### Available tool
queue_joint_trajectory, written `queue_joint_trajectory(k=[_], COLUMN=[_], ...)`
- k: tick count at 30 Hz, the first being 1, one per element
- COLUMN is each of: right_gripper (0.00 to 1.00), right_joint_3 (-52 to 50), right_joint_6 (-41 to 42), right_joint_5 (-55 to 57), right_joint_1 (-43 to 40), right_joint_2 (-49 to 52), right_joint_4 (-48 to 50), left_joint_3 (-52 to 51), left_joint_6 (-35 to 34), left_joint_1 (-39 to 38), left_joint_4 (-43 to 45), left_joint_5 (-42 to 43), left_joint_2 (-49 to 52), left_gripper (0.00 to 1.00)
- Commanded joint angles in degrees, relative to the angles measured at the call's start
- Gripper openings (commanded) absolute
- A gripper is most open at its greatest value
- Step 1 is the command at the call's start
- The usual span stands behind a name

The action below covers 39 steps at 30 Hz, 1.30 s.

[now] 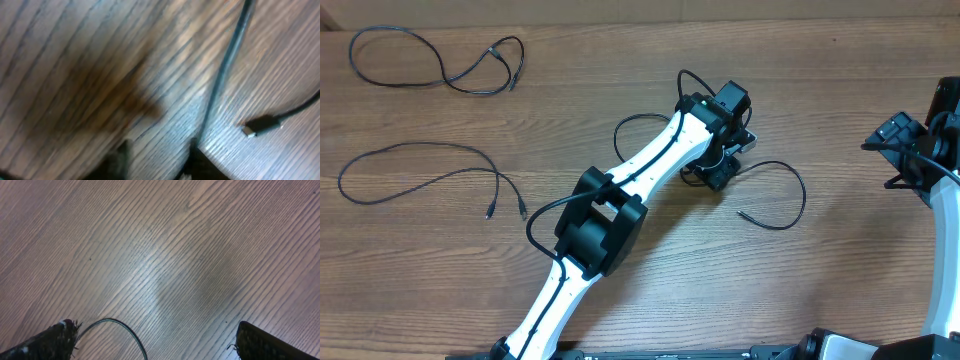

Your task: Untangle cables

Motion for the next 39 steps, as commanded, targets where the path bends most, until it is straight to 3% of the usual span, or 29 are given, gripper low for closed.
queue_joint_trajectory(k=[1, 7, 18, 39], right_gripper=[1.00, 1.00, 1.00, 1.00], right_joint_3=[1.79, 1.79, 1.79, 1.79], right_joint_6=[-0.13, -0.13, -0.13, -0.13], right_joint_5=[0.59, 0.59, 0.59, 0.59], right_joint_1=[-0.26, -0.26, -0.26, -0.26], right_joint_2=[-0.11, -0.11, -0.11, -0.11], right_joint_4=[0.22, 0.20, 0.20, 0.20], left_joint_3=[0.13, 5.40, 24.44, 25.33], left_joint_6=[-3.74, -12.52, -21.53, -30.27], left_joint_1=[0.11, 0.61, 4.48, 4.81], left_joint_4=[0.04, -2.67, -15.19, -20.02], left_joint_5=[0.70, 1.18, 9.49, 11.45], left_joint_2=[0.24, -0.59, -5.97, -20.39], left_gripper=[0.04, 0.04, 0.04, 0.04])
